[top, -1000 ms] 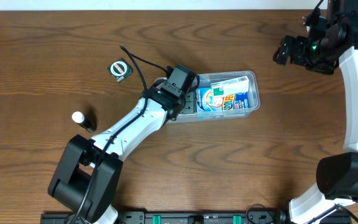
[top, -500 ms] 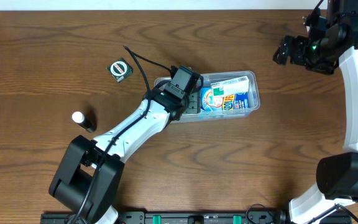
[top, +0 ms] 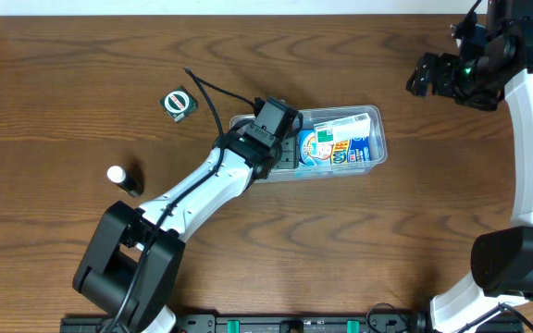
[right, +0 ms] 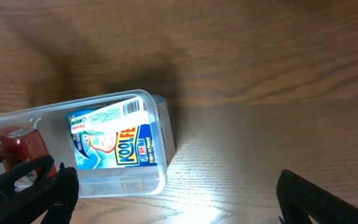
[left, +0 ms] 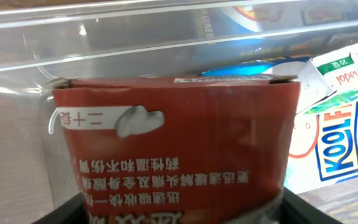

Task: Pack container
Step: 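Carry the red box into the container's left side and lower it, then release the red box and move the left gripper to the green tin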

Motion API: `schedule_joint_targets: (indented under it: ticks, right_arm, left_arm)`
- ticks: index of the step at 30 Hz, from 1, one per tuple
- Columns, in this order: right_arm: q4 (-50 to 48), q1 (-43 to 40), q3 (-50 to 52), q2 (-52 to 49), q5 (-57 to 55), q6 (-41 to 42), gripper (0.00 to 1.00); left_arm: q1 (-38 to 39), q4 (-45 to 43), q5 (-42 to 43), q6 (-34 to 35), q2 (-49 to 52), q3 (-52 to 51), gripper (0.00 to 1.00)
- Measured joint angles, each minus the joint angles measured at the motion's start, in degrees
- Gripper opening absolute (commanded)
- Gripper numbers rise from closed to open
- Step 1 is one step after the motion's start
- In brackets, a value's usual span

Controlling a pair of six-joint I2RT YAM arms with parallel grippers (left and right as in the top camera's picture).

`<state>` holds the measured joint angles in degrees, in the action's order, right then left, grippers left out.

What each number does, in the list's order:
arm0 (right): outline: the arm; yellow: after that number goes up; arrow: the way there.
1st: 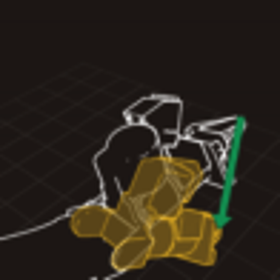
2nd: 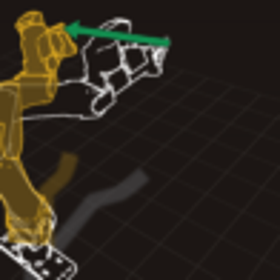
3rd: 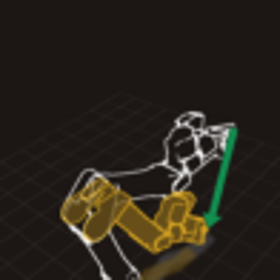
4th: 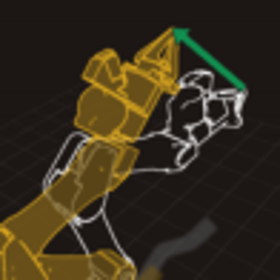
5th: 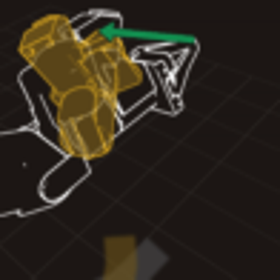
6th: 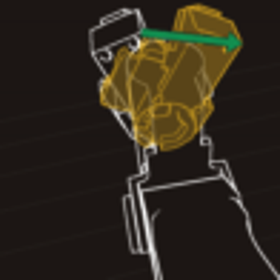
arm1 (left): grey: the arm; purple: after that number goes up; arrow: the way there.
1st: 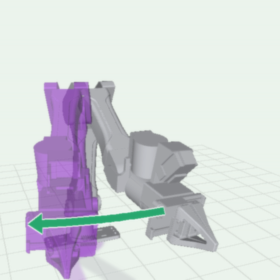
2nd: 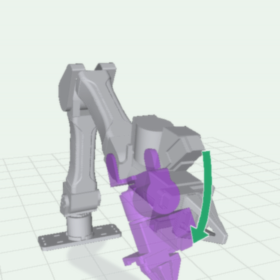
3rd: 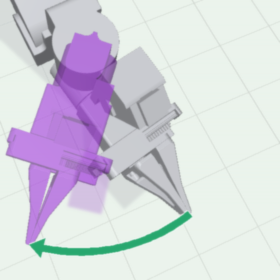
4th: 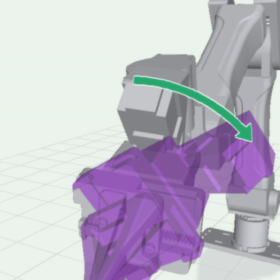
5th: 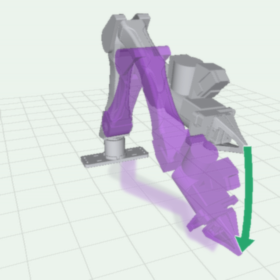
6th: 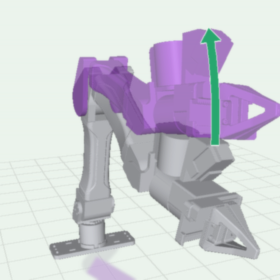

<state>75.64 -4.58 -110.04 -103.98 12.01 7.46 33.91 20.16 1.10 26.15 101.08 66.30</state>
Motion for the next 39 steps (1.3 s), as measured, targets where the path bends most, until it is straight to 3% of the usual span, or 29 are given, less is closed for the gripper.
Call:
schedule_joint_targets:
  ticks: [6, 21, 28, 34, 39]
  right_arm:
    - [-0.02, 0.0, 0.0, 0.0, 0.0, 0.0, 0.99]
    - [-0.02, 0.0, 0.0, 0.0, 0.0, 0.0, 0.99]
    - [0.0, 0.0, 0.0, 0.0, 0.0, 0.0, 0.99]
    - [0.0, 0.0, 0.0, 0.0, 0.0, 0.0, 0.99]
    - [0.0, 0.0, 0.0, 0.0, 0.0, 0.0, 0.99]
  left_arm:
    - [0.0, -0.02, 0.0, 0.44, 0.0, 0.0, 0.8]
    - [-0.13, 0.66, 0.0, -1.4, -0.52, 0.09, 0.79]
    - [-2.12, 4.02, -0.04, -7.15, -10.56, 4.31, 0.79]
    - [-10.71, 5.97, -3.52, -10.67, -21.75, 7.41, 0.8]
    - [-22.25, 5.55, -5.66, -13.35, -20.24, 7.54, 0.9]
